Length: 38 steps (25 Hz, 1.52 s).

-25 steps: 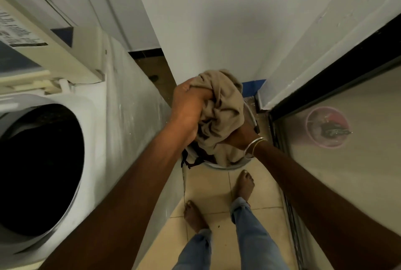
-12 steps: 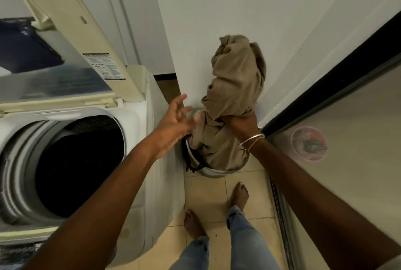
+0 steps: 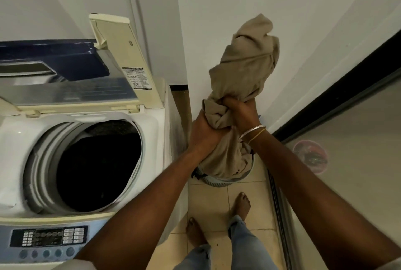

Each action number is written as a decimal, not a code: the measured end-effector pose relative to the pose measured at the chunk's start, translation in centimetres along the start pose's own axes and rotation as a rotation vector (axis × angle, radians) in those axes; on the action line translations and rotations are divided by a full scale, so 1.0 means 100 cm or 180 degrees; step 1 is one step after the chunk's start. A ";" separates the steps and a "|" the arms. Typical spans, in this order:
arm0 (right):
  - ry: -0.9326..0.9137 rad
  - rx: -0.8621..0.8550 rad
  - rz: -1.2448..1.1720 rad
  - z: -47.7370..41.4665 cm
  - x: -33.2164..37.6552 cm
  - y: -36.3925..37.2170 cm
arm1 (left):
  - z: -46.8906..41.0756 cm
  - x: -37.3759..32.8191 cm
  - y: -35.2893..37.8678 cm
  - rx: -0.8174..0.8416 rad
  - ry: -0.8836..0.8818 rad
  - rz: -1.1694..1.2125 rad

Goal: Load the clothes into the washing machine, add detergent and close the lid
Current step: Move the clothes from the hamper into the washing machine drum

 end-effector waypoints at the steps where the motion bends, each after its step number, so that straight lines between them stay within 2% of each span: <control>1: 0.0014 0.0159 -0.0012 -0.001 0.002 0.003 | 0.001 -0.004 -0.005 -0.0108 0.0030 0.0073; 4: -0.0082 0.0364 0.0078 -0.007 0.001 -0.011 | 0.002 -0.023 -0.019 -0.0333 0.0252 0.0197; 7: -0.0234 -0.0111 0.0259 0.000 -0.027 -0.052 | -0.002 -0.031 -0.031 -0.0410 0.0194 0.0295; 9: -0.0014 -0.0286 0.0383 0.014 -0.075 -0.069 | -0.005 -0.036 -0.036 -0.0436 0.0108 0.0328; 13: -0.0086 0.0452 0.1849 0.034 -0.140 -0.040 | -0.011 -0.038 -0.045 -0.0514 -0.0079 0.0363; 15: -0.0133 0.0621 0.2557 0.036 -0.154 -0.022 | -0.015 -0.029 -0.047 -0.0459 -0.0235 0.0450; 16: -0.0095 0.0567 0.2673 0.035 -0.158 -0.016 | -0.015 -0.024 -0.047 -0.0394 -0.0370 0.0487; 18: 0.0001 0.0374 0.2311 0.029 -0.158 -0.012 | -0.012 -0.016 -0.044 -0.0192 -0.0725 0.0662; 21: -0.0102 0.0121 0.1807 0.021 -0.145 -0.015 | -0.007 -0.003 -0.048 0.0093 -0.1286 0.1316; 24: -0.0559 -0.0107 0.1336 0.020 -0.106 -0.022 | -0.010 0.008 -0.057 0.0417 -0.1681 0.1847; 27: -0.1124 -0.0376 0.1031 0.024 -0.061 -0.030 | -0.013 0.014 -0.062 0.0517 -0.1818 0.1935; 31: -0.1731 -0.0287 0.0902 0.024 0.010 -0.020 | -0.009 0.024 -0.054 0.0648 -0.1914 0.2120; 33: -0.1902 -0.0314 0.0984 0.020 0.039 -0.015 | -0.005 0.028 -0.052 0.0741 -0.1955 0.1948; 35: -0.2090 -0.0345 0.1088 0.017 0.063 -0.010 | 0.003 0.026 -0.065 0.0567 -0.1870 0.1277; 37: -0.2318 -0.0276 0.1154 0.019 0.084 -0.003 | 0.012 0.023 -0.101 -0.0123 -0.1596 0.0175; 38: -0.2416 -0.0197 0.1168 0.021 0.093 0.003 | 0.016 0.011 -0.121 -0.0495 -0.1195 -0.0404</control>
Point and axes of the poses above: each hand's wrist, its own z-axis away from the middle knuckle, its own y-axis out of the palm, x = y × z, the point moved 10 cm from there along -z, towards the middle knuckle, and after that the axes turned 7 degrees about x, right-handed, at the moved point
